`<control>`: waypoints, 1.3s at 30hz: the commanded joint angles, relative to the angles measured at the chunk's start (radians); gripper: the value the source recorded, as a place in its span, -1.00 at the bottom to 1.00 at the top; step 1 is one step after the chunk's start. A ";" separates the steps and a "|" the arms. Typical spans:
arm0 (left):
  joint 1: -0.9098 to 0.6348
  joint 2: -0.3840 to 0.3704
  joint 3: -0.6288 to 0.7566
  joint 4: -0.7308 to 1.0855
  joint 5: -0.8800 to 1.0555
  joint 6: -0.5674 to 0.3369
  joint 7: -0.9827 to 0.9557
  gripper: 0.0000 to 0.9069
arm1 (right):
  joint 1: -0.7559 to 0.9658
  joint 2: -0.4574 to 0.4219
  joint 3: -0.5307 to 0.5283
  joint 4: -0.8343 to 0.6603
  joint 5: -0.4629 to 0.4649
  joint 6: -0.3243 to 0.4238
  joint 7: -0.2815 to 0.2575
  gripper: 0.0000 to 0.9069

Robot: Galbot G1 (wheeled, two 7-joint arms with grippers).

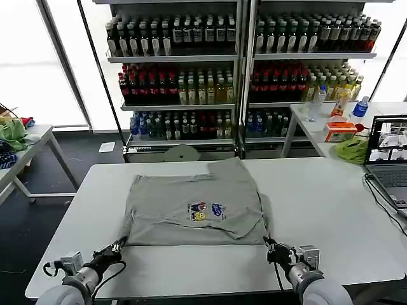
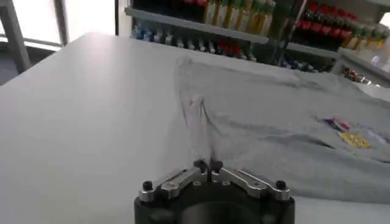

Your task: Fold and organize the clothes.

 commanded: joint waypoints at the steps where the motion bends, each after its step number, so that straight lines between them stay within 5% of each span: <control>1: 0.065 -0.035 -0.056 -0.076 0.002 0.013 0.002 -0.98 | -0.039 -0.046 0.008 0.023 0.002 0.004 -0.027 -1.00; 18: 0.303 -0.130 -0.199 -0.243 0.031 0.033 0.042 -0.98 | -0.277 -0.080 0.067 0.168 -0.046 0.028 -0.035 -1.00; 32: 0.413 -0.118 -0.244 -0.274 0.030 0.034 0.070 -0.96 | -0.333 -0.101 0.071 0.208 -0.059 0.033 -0.009 -1.00; 33: 0.413 -0.118 -0.245 -0.271 0.032 0.033 0.072 -0.96 | -0.331 -0.102 0.070 0.203 -0.060 0.032 -0.009 1.00; 34: 0.412 -0.117 -0.243 -0.269 0.031 0.033 0.079 0.60 | -0.327 -0.103 0.070 0.199 -0.063 0.029 -0.013 1.00; 35: 0.412 -0.118 -0.242 -0.268 0.028 0.034 0.081 1.00 | -0.325 -0.102 0.070 0.196 -0.066 0.019 -0.014 1.00; 39: 0.408 -0.118 -0.241 -0.268 0.041 0.034 0.080 1.00 | -0.311 -0.102 0.072 0.195 -0.052 0.008 -0.013 1.00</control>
